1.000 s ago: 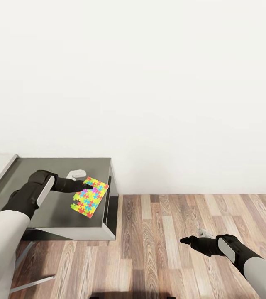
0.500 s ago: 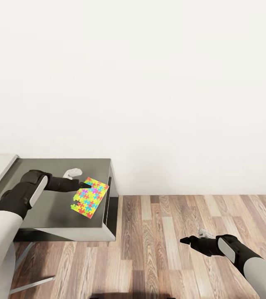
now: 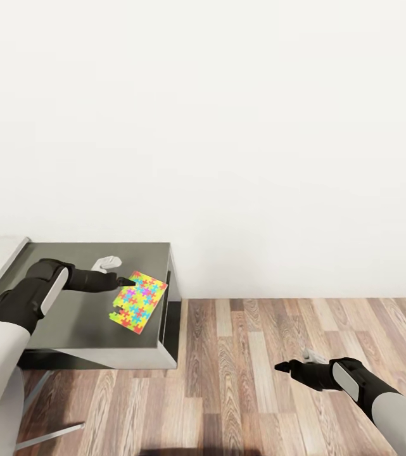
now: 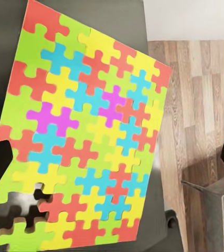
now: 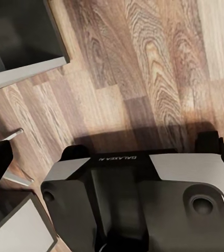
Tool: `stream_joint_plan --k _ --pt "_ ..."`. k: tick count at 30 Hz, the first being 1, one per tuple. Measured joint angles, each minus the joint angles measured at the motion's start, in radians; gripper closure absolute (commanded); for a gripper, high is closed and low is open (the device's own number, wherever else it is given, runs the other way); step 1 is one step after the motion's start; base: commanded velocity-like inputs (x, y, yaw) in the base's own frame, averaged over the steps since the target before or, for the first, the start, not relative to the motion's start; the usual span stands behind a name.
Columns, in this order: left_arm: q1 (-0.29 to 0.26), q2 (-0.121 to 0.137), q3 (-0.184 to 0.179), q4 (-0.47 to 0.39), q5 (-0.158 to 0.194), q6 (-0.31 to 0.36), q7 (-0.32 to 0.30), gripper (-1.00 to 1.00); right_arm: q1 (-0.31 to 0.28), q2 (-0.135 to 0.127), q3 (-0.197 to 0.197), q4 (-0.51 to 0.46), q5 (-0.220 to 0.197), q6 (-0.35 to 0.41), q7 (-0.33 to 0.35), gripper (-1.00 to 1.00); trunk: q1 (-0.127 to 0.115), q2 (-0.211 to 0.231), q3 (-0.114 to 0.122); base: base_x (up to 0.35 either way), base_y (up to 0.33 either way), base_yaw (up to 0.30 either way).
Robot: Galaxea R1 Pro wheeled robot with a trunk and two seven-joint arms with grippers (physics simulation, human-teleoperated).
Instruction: Put all the toys in the child's room - the three board games (two on the bed and one on the table), the two jigsaw puzzles on the table, and the tennis ball on the table - inside the toy box on the table in the child's room.
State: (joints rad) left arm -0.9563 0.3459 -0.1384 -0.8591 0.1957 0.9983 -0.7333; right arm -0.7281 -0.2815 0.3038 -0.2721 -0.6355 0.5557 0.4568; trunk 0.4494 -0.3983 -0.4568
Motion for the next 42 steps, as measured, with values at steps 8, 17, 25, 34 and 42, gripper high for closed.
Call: stream_joint_plan --k 8,17,25,34,42 --pt "0.000 0.001 0.000 0.000 -0.003 0.002 0.022 -1.00 0.000 0.000 0.001 0.000 0.001 0.000 0.000 -1.00 0.000 0.000 0.003 0.000 0.039 0.000" --pt "0.000 0.000 0.000 0.000 -0.003 -0.004 0.089 -1.00 0.000 0.000 0.001 0.000 0.001 -0.001 0.000 -1.00 0.000 0.000 0.007 0.000 0.075 0.000" --pt "0.000 -0.003 -0.001 0.002 -0.002 -0.010 0.111 -1.00 0.000 0.000 0.001 0.000 0.001 -0.001 0.000 -1.00 0.000 0.000 0.010 0.015 0.060 0.000" --pt "0.000 -0.007 -0.004 0.007 -0.003 -0.018 0.112 -1.00 0.000 0.000 0.000 0.000 0.001 0.000 0.000 -1.00 0.000 0.000 0.013 0.143 0.085 0.000" --pt "0.000 -0.011 -0.007 0.008 -0.004 -0.024 0.115 -1.00 0.000 0.000 0.000 0.000 0.001 0.000 0.000 -1.00 0.000 0.000 0.016 0.021 0.010 0.000"
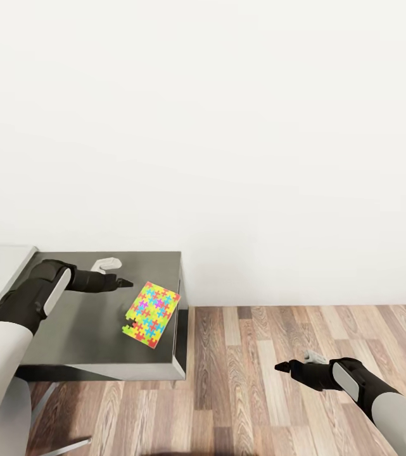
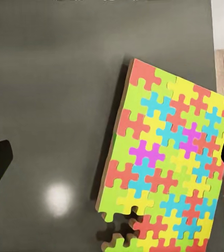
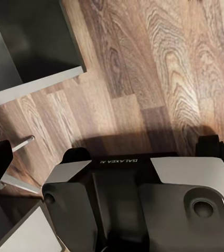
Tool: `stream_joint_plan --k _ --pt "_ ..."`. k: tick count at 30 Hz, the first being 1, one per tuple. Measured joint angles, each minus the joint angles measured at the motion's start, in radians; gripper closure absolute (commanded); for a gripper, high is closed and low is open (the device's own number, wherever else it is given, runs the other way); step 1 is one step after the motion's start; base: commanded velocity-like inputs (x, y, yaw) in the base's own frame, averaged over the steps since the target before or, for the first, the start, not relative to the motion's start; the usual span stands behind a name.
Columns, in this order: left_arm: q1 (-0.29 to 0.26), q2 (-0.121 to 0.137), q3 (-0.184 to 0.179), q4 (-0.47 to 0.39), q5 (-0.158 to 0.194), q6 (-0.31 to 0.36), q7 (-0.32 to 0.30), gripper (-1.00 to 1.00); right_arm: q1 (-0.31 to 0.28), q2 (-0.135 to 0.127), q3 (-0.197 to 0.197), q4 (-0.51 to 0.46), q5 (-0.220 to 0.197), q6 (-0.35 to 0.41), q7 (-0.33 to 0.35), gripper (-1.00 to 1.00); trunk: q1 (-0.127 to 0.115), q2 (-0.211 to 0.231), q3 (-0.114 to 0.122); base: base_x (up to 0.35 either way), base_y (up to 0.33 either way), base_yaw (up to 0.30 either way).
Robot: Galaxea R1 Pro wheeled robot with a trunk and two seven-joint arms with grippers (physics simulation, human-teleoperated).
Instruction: Put all the toys in the child's room - the three board games (two on the bed and one on the table), the two jigsaw puzzles on the table, and the tennis ball on the table - inside the toy box on the table in the child's room.
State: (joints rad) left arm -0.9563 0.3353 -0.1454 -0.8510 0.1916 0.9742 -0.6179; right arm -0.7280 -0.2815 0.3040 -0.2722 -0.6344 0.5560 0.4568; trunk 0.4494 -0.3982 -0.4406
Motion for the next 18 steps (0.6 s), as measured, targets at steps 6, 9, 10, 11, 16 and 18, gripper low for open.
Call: stream_joint_plan --k 6,9,10,11,16,18 --pt "0.000 0.000 0.000 0.000 0.000 0.000 0.000 -1.00 0.000 0.000 0.000 0.000 -0.001 0.000 0.000 -1.00 0.000 0.000 0.002 0.002 0.001 0.000" --pt "0.000 0.000 0.000 0.000 0.001 -0.001 -0.001 -1.00 0.000 0.000 0.000 0.000 -0.001 0.001 0.000 -1.00 0.000 0.000 0.003 0.000 0.000 0.000" --pt "0.000 0.000 0.000 0.000 0.001 -0.001 -0.001 -1.00 0.000 0.000 0.000 0.000 -0.001 0.000 0.000 -1.00 0.000 0.000 0.004 0.000 0.000 0.000" --pt "0.000 0.000 0.000 0.000 0.001 -0.001 -0.002 -1.00 0.000 0.000 0.000 0.000 -0.001 0.000 0.000 -1.00 0.000 0.000 0.004 0.000 0.000 0.000" --pt "0.000 0.001 0.001 0.000 0.002 -0.002 -0.003 -1.00 0.000 0.000 -0.001 0.000 -0.001 0.000 0.000 -1.00 0.000 0.000 0.006 0.000 0.000 0.000" --pt "0.000 0.001 0.002 0.000 0.002 -0.003 -0.003 -1.00 0.000 0.000 -0.001 0.000 -0.001 0.000 0.000 -1.00 0.000 0.000 0.007 0.000 0.000 0.000"
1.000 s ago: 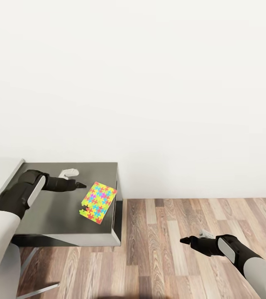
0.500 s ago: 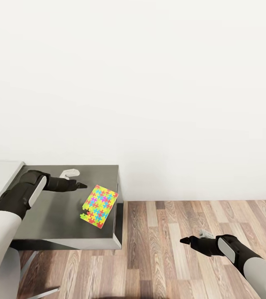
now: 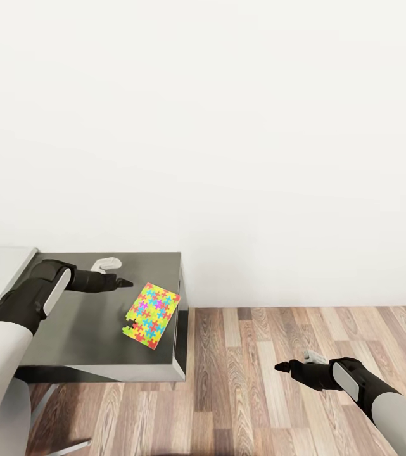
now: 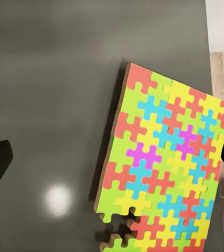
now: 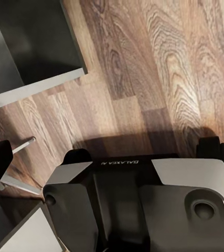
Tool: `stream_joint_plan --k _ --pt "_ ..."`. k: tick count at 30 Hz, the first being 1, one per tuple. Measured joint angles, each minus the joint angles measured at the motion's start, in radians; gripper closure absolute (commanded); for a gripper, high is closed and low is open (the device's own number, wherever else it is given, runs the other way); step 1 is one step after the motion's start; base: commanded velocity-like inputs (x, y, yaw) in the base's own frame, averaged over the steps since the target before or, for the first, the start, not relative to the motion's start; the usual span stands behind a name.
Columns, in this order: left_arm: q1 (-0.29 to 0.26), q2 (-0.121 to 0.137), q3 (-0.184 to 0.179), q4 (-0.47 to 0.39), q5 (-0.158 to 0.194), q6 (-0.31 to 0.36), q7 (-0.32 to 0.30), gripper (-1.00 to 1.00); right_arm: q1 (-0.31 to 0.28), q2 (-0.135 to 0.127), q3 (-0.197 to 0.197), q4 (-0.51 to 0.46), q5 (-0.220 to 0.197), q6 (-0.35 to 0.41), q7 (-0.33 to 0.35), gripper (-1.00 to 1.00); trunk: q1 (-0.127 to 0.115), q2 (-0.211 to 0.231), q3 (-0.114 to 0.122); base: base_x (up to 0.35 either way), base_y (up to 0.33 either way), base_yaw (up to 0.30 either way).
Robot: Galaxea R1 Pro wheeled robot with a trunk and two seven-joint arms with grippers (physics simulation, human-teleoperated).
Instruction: Put all the toys in the child's room - the three board games (two on the bed and one on the table), the two jigsaw puzzles on the table, and the tennis ball on the table - inside the toy box on the table in the child's room.
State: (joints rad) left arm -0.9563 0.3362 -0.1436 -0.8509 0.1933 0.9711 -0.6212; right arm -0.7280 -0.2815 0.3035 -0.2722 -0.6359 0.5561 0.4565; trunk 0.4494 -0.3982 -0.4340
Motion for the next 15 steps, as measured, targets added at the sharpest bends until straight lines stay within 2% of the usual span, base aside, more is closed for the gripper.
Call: stream_joint_plan --k 15 --pt "0.000 -0.001 0.000 0.000 0.003 -0.002 -0.003 -1.00 0.000 0.000 0.000 0.000 0.000 0.000 0.000 -1.00 0.000 0.000 0.006 0.000 0.000 0.000"
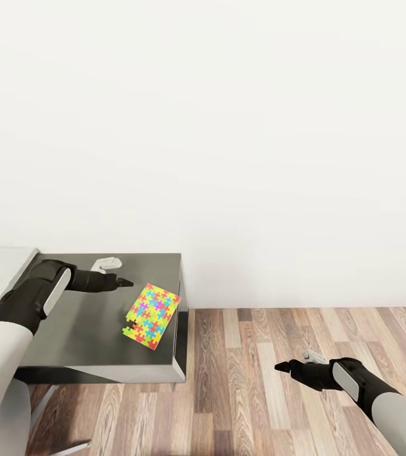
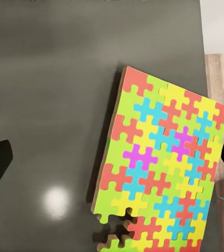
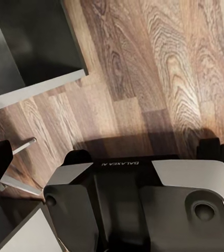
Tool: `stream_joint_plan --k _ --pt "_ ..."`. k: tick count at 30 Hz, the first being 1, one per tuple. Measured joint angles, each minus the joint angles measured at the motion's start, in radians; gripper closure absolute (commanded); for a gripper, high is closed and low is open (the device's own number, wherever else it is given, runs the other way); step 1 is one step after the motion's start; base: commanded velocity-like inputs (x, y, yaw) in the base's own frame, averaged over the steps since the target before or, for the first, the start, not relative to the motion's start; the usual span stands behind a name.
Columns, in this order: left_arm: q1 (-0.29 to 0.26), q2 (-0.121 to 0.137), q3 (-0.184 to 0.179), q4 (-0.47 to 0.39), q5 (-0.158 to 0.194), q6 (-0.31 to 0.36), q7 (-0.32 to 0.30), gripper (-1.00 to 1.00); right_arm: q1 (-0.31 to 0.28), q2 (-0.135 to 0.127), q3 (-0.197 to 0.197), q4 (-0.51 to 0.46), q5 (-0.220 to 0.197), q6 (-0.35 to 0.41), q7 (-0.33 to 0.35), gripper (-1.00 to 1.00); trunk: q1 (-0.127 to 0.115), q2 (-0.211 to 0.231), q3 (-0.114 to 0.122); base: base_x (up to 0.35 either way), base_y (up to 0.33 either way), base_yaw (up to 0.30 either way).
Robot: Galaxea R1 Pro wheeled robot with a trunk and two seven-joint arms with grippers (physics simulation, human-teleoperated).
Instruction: Put all the toys in the child's room - the three board games (two on the bed and one on the table), the two jigsaw puzzles on the table, and the tennis ball on the table - inside the toy box on the table in the child's room.
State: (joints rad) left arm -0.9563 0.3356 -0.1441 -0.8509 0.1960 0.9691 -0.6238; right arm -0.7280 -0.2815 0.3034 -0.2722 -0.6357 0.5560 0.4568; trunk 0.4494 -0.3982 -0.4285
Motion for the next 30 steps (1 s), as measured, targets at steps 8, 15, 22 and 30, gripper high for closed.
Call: stream_joint_plan --k 8,15,22,30 --pt "0.000 -0.001 0.001 0.028 0.001 0.001 0.005 -1.00 0.000 0.000 0.000 0.000 0.000 0.000 0.000 -1.00 0.000 0.000 0.003 0.000 -0.089 0.000" --pt "-0.001 -0.029 0.000 0.127 -0.002 -0.016 0.007 -1.00 0.000 -0.001 0.000 0.000 -0.001 0.001 0.001 -1.00 0.000 0.000 0.005 0.000 -0.022 0.000" --pt "-0.010 -0.072 0.006 0.281 -0.003 -0.072 0.013 -1.00 0.000 -0.002 -0.003 -0.001 -0.007 0.002 0.014 -1.00 0.000 0.000 0.008 0.000 -0.002 0.000" --pt "-0.013 -0.077 0.008 0.313 -0.004 -0.086 0.015 -1.00 0.000 0.001 -0.007 -0.012 -0.015 0.004 0.021 -1.00 0.000 0.000 0.011 0.000 0.000 0.000"
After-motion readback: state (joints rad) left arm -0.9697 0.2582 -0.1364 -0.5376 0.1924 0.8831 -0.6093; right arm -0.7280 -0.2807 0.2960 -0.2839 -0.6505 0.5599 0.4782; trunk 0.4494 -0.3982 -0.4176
